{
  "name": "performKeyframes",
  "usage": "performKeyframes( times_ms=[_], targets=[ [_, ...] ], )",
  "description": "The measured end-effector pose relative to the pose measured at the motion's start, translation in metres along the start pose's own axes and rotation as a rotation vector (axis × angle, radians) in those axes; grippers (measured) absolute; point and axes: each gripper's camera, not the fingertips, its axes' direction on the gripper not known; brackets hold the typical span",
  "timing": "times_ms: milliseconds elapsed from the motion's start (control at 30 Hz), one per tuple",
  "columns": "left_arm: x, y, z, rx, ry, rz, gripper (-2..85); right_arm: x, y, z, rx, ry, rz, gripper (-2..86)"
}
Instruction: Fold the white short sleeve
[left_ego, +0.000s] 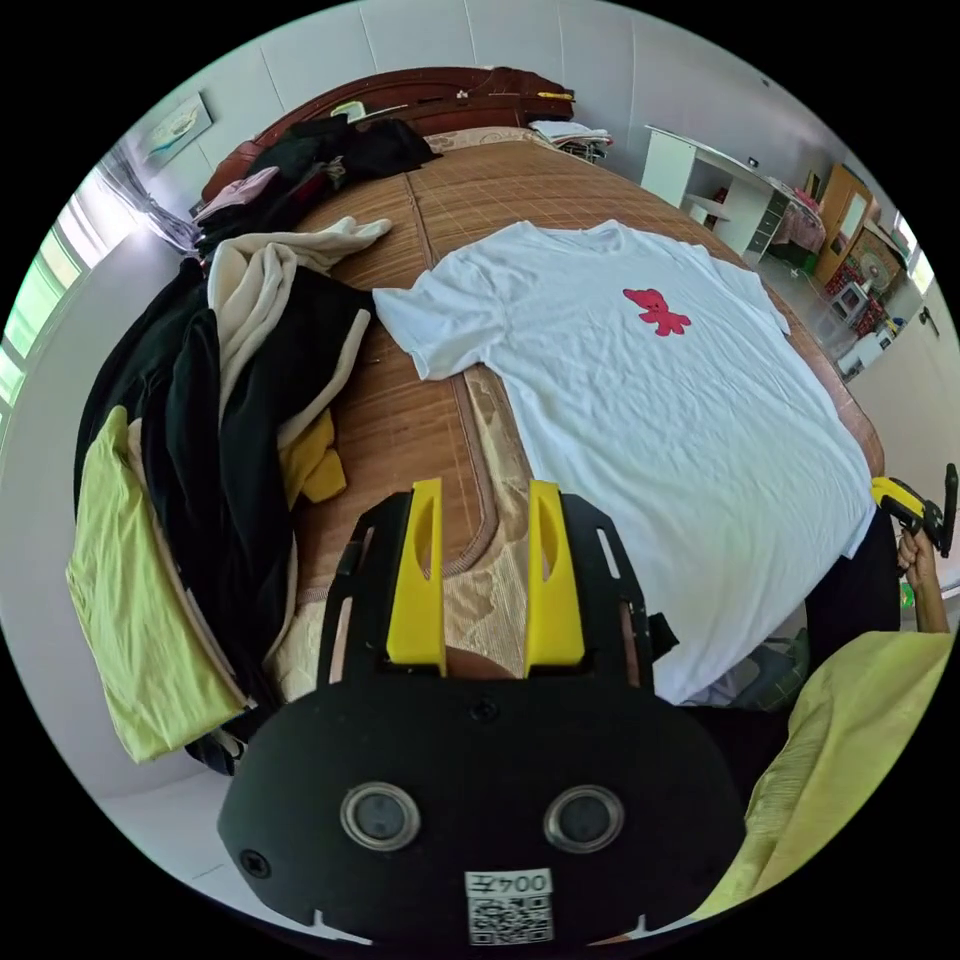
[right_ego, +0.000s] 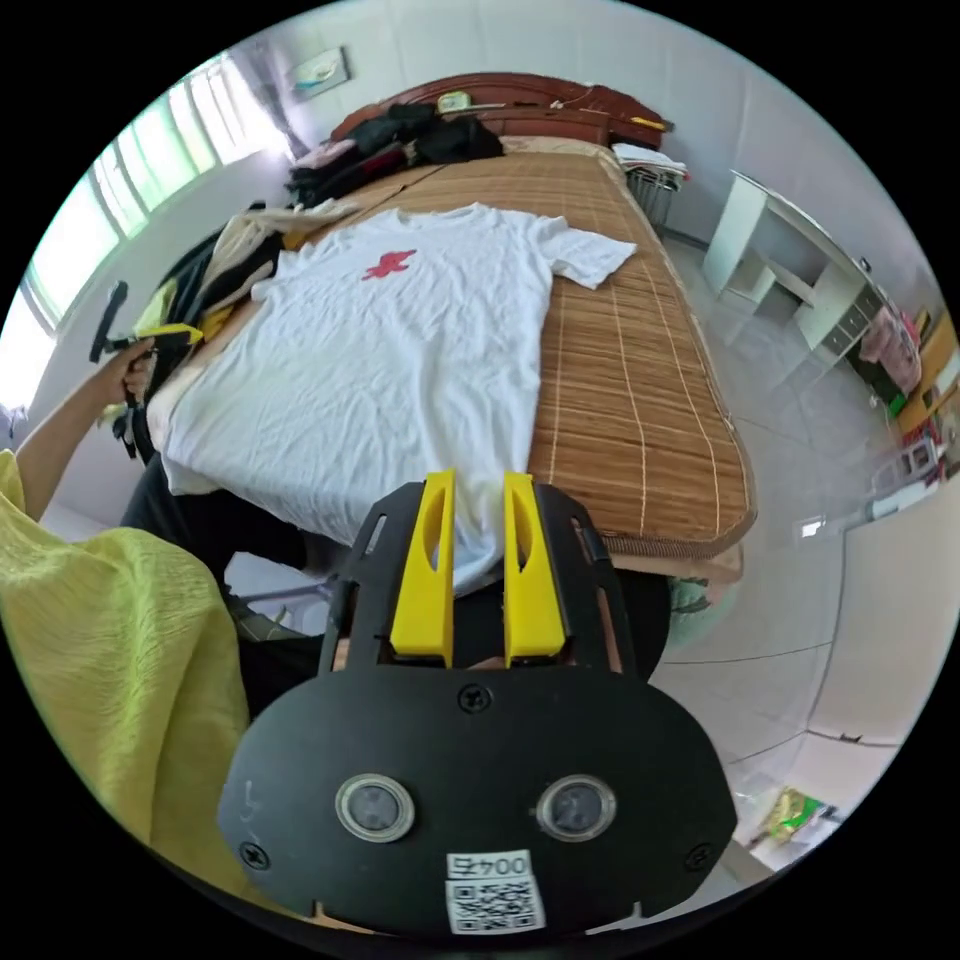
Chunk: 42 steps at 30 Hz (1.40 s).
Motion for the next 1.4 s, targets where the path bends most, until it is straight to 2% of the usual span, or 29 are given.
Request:
performKeyframes(
  times_ms=[133, 333, 500, 767, 967, 1200, 1400],
  targets=[
    [-0.016, -0.044, 0.015, 0.006, -0.013, 0.053, 12.1, 0.033, 0.027, 0.01, 0.085, -0.061, 0.094, 7.9],
    [-0.04, -0.08, 0.039, -0.021, 0.005, 0.052, 10.6, 0.048, 0.047, 0.042, 0.031, -0.045, 0.081, 6.5],
    [-0.054, -0.09, 0.036, 0.035, 0.02, 0.057, 9.8, 0.072, 0.062, 0.06, 0.032, -0.088, 0.137, 4.6],
    [-0.06, -0.104, 0.038, 0.023, 0.052, 0.119, 8.2, 0.103, 0.081, 0.087, 0.029, -0.151, 0.181, 2.7],
    [-0.063, -0.108, 0.029, 0.044, 0.084, 0.147, 3.2, 0.117, 0.09, 0.104, 0.025, -0.165, 0.198, 1.3],
    [-0.089, -0.102, 0.033, -0.057, 0.177, 0.158, 1.5, 0.126, 0.097, 0.119, 0.021, -0.158, 0.197, 0.6],
    [-0.097, -0.094, 0.036, -0.115, 0.15, 0.12, 1.5, 0.133, 0.1, 0.129, 0.019, -0.157, 0.198, 0.1]
  ],
)
